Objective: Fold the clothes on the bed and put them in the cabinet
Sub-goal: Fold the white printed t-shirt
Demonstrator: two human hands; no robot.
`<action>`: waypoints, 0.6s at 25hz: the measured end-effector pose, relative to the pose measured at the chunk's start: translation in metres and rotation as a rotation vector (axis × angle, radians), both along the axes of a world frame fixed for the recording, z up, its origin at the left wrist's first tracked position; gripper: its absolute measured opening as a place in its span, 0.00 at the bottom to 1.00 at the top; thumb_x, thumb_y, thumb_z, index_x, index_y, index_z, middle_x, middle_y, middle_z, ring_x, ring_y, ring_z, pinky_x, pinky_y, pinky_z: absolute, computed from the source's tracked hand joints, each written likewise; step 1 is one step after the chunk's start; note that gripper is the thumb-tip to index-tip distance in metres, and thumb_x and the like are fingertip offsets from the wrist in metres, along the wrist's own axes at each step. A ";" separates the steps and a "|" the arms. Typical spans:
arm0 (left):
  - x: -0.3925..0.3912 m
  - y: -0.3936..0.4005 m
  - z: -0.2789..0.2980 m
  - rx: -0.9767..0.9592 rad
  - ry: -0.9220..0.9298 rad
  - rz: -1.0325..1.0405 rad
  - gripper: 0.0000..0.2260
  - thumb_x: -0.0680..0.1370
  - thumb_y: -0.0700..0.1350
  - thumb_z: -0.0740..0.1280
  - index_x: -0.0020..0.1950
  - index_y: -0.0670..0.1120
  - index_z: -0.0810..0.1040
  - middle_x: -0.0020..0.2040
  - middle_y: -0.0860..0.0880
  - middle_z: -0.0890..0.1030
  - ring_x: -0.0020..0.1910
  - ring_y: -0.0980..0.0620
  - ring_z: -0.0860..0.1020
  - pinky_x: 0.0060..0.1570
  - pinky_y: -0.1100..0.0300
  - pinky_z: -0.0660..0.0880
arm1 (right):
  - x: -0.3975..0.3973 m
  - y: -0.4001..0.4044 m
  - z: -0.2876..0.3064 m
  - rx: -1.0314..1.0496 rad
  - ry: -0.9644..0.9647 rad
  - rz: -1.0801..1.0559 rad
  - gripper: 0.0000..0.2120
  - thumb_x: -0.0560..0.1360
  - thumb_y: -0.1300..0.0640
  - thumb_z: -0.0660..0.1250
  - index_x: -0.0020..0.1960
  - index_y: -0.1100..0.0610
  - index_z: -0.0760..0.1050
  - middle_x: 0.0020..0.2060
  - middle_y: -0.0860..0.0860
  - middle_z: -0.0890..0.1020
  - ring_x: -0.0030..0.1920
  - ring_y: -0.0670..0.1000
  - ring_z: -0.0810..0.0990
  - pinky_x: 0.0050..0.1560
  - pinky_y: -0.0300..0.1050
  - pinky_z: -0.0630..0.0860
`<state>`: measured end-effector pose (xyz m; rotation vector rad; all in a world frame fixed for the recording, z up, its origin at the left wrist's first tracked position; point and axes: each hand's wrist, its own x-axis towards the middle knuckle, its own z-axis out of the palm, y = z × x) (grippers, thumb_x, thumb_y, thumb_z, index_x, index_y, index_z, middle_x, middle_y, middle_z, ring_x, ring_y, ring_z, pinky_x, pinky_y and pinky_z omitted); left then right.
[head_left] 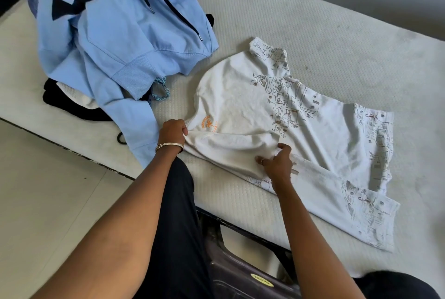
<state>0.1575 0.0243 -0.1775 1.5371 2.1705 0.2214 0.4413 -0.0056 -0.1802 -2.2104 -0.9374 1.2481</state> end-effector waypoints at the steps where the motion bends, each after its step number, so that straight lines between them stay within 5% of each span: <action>1: 0.001 0.000 0.001 -0.006 0.009 -0.008 0.16 0.71 0.27 0.57 0.41 0.41 0.81 0.49 0.40 0.80 0.53 0.39 0.76 0.49 0.50 0.73 | 0.001 -0.003 0.001 0.058 0.009 -0.012 0.33 0.71 0.61 0.75 0.70 0.54 0.62 0.45 0.55 0.77 0.50 0.58 0.78 0.53 0.54 0.75; 3: 0.003 -0.001 0.003 -0.033 0.039 -0.024 0.14 0.72 0.28 0.58 0.43 0.40 0.81 0.51 0.40 0.80 0.54 0.39 0.75 0.51 0.50 0.73 | 0.011 -0.008 0.000 0.141 -0.001 -0.018 0.34 0.72 0.66 0.72 0.72 0.54 0.60 0.41 0.53 0.76 0.46 0.55 0.77 0.49 0.51 0.74; 8: 0.024 -0.002 0.013 0.107 0.413 -0.393 0.09 0.67 0.33 0.68 0.45 0.41 0.81 0.47 0.42 0.79 0.48 0.39 0.76 0.43 0.50 0.73 | 0.007 -0.026 0.001 0.278 -0.339 0.072 0.30 0.71 0.71 0.66 0.71 0.59 0.65 0.62 0.63 0.69 0.63 0.64 0.67 0.60 0.57 0.67; 11: 0.054 -0.011 0.007 0.233 0.294 -0.733 0.12 0.66 0.36 0.70 0.48 0.43 0.80 0.45 0.41 0.79 0.42 0.38 0.78 0.35 0.50 0.76 | -0.008 -0.029 0.000 0.523 -0.482 0.427 0.24 0.73 0.64 0.69 0.68 0.60 0.70 0.66 0.62 0.70 0.65 0.63 0.67 0.61 0.58 0.69; 13: 0.079 -0.031 -0.004 0.076 0.200 -0.807 0.20 0.72 0.39 0.66 0.64 0.49 0.75 0.63 0.39 0.74 0.57 0.35 0.76 0.46 0.43 0.78 | -0.006 -0.024 -0.006 0.498 -0.562 0.857 0.25 0.77 0.55 0.67 0.73 0.54 0.67 0.75 0.56 0.64 0.72 0.61 0.62 0.65 0.61 0.66; 15: 0.098 -0.051 -0.013 -0.117 0.238 -0.735 0.31 0.79 0.38 0.58 0.75 0.66 0.56 0.79 0.47 0.48 0.77 0.40 0.52 0.66 0.30 0.60 | 0.012 -0.011 -0.013 0.276 -0.625 0.997 0.27 0.80 0.47 0.61 0.77 0.44 0.58 0.79 0.47 0.54 0.77 0.58 0.53 0.70 0.64 0.57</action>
